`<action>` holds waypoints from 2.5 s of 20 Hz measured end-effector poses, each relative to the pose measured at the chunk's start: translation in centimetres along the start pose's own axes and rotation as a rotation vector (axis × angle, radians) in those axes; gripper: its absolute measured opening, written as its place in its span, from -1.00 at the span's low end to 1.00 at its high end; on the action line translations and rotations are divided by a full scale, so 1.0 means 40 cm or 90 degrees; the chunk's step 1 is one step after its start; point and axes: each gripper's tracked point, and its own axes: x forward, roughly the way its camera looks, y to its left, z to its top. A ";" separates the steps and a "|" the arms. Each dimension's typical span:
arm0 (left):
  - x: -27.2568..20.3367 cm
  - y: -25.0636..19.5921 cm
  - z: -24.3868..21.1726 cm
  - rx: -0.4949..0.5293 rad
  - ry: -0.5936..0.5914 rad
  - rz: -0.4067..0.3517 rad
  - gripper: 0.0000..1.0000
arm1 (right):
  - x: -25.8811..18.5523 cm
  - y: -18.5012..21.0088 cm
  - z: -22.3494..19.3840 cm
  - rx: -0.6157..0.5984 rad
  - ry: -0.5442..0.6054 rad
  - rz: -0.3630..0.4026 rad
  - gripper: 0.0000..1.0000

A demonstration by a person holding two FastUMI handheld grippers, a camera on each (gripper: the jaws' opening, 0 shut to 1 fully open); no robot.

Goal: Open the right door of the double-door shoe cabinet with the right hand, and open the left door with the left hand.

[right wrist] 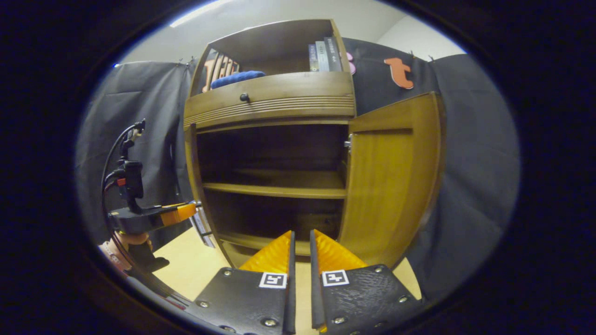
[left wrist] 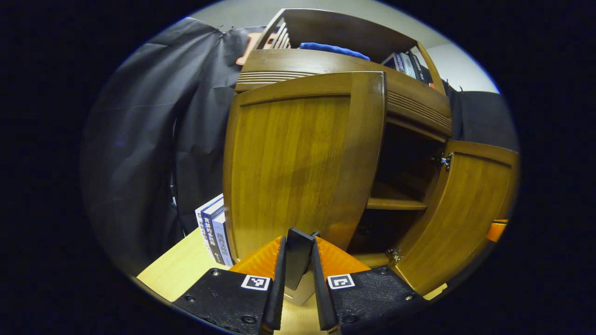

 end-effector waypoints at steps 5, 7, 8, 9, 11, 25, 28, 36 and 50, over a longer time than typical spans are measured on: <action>-0.050 0.058 0.001 0.014 0.003 0.032 -0.39 | 0.042 0.057 -0.020 -0.002 0.014 0.055 -0.73; -0.064 0.076 0.003 0.007 0.001 0.046 -0.39 | 0.052 0.075 -0.031 -0.005 0.020 0.070 -0.73; -0.068 0.085 0.003 0.003 0.002 0.051 -0.39 | 0.058 0.080 -0.034 -0.007 0.022 0.075 -0.73; -0.074 0.094 0.003 0.000 0.004 0.059 -0.39 | 0.062 0.083 -0.036 -0.008 0.025 0.080 -0.73; -0.087 0.108 0.004 -0.007 0.006 0.076 -0.39 | 0.072 0.089 -0.043 -0.005 0.032 0.092 -0.73; -0.187 0.294 0.038 0.046 -0.019 0.165 -0.46 | 0.104 0.117 -0.059 -0.004 0.040 0.124 -0.73; -0.180 0.315 0.034 0.035 -0.022 0.151 -0.74 | 0.116 0.138 -0.052 -0.004 0.037 0.135 -0.73; -0.196 0.414 0.028 0.032 -0.013 0.152 -0.57 | 0.128 0.173 -0.046 -0.015 0.040 0.152 -0.73; -0.271 0.506 0.100 0.031 -0.020 0.217 -0.82 | 0.137 0.131 -0.048 -0.001 0.039 0.128 -0.74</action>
